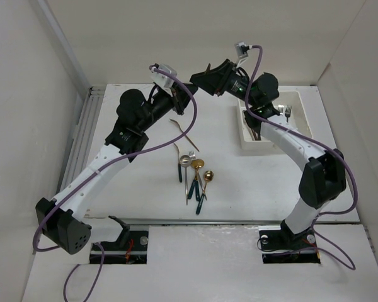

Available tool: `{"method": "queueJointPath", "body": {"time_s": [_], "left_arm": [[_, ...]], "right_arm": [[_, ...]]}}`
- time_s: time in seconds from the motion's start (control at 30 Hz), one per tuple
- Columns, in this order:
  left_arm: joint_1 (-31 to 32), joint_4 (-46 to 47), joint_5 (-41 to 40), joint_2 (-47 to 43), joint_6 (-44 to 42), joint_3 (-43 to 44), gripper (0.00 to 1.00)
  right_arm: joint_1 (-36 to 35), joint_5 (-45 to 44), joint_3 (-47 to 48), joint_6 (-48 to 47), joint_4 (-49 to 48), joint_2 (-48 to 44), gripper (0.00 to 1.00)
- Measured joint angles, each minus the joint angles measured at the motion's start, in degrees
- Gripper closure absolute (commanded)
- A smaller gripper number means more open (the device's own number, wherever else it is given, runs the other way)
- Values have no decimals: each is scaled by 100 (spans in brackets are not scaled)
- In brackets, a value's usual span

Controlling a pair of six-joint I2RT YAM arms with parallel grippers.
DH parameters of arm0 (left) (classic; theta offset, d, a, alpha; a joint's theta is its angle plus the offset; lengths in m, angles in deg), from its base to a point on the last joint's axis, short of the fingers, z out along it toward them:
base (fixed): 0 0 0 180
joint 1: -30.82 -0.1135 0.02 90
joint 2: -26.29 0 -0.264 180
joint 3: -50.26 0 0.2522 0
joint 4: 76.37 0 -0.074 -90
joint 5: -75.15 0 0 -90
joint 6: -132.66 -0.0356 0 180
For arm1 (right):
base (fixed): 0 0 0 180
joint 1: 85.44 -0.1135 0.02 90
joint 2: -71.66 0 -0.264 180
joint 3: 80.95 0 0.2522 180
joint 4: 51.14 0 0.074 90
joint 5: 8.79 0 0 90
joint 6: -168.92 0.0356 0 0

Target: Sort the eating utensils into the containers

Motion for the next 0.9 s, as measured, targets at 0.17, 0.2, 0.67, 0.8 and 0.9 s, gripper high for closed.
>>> {"method": "queueJointPath", "body": {"time_s": [0.17,0.2,0.67,0.8,0.9], "left_arm": [[-2,17,-17,0,0,-11,100],[-2,17,-20,0,9,-11,100],[-2,-168,55,9,22,-28,0],[0,-402,-120,-63,-144,-63,0],[0,-535,-516,-254,-313,-247,0]], "right_arm": [[-31,-4,0,2,-11,13,51],[-31,-7,0,2,-9,13,56],[129,42,26,-190,289,-37,100],[1091,-42,92,-1202,1821,-295,100],[2061,-387,337,-2240,3228,-393,100]]}}
